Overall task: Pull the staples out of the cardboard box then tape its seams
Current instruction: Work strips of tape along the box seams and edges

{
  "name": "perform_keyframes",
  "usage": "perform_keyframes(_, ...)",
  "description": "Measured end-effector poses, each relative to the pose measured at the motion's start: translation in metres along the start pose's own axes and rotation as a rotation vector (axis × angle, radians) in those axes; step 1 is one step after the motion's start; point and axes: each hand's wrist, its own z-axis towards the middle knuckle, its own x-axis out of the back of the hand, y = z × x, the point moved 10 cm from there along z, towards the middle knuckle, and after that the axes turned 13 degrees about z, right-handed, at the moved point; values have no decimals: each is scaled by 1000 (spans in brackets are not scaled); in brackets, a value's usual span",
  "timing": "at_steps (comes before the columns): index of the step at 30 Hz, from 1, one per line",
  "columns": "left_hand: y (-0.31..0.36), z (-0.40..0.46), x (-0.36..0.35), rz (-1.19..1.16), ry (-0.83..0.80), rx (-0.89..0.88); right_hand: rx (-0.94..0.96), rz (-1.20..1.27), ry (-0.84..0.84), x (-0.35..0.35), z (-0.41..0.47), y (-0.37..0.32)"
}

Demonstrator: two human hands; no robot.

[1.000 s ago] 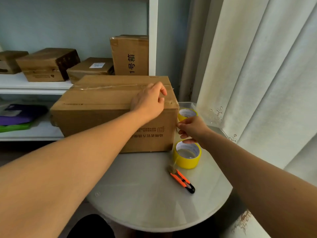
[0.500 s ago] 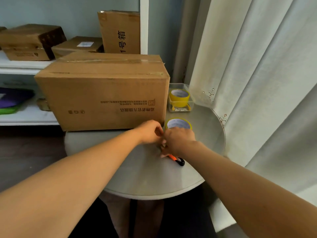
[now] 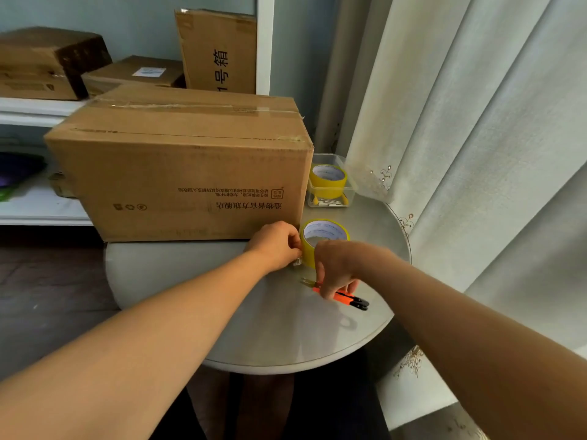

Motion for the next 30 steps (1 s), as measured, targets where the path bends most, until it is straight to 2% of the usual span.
perform_keyframes(1,-1,1,-1,-1,-7,0,-18,7,-39,1,-2,4)
perform_keyframes(3,0,2,-1,-2,-9,-14,-8,-90,1,18,-5,7)
perform_keyframes(7,2,-1,4,20,35,-50,67,-259,280,66,-12,-5)
perform_keyframes(10,5,-3,6,26,47,-89,104,-246,457,84,-14,-20)
perform_keyframes(13,2,-3,4,0,48,-71,116,-164,537,82,-5,-26)
perform_keyframes(17,-19,-6,-4,-218,29,47,115,104,444,60,20,-3)
perform_keyframes(20,-23,-6,-4,-249,37,51,82,157,453,47,25,15)
perform_keyframes(23,-19,-6,2,-181,62,17,46,147,521,45,26,28)
perform_keyframes(26,-12,-11,3,-125,54,-21,37,191,503,40,35,36)
perform_keyframes(30,10,-23,16,162,173,-144,-20,218,476,42,38,45)
